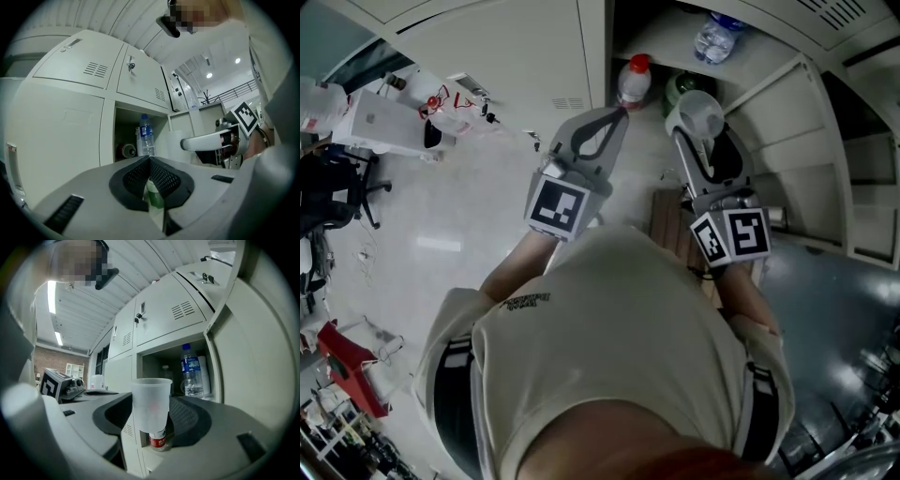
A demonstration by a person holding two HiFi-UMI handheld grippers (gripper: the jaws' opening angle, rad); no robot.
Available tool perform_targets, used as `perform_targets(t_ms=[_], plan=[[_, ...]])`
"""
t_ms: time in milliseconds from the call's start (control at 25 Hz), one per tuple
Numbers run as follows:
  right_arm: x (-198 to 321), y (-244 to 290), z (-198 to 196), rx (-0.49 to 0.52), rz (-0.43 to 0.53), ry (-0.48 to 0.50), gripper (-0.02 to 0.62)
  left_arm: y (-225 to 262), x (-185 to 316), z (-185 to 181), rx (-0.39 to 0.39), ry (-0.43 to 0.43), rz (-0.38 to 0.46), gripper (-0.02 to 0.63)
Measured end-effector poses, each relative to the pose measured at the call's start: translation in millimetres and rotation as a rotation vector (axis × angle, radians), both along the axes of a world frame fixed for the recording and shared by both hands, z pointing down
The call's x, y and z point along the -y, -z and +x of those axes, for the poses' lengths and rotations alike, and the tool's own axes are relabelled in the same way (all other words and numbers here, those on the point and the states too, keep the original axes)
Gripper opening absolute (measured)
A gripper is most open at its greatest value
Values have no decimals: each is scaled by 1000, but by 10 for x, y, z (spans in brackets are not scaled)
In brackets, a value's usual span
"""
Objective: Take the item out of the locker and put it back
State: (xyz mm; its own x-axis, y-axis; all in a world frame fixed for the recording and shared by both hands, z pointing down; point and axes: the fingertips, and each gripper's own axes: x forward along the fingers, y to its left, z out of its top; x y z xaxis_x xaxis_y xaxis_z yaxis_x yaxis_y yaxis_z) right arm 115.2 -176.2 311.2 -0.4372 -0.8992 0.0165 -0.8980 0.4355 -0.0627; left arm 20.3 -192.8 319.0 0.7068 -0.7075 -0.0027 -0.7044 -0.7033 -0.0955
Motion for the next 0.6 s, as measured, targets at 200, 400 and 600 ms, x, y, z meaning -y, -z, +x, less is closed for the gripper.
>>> perform_targets(t_ms=[200,400,600], plan=[[-4,-17,-16,-6,-2,3,252,-8,0,-20,-3,-1,-7,12],[-10,-18,-49,-6,-4,12,252,-8,-8,-24,-4,-1,-9,12],[-5,-28,-47,-1,-6,8,252,-24,-13,-25,5,-2,-15,12]])
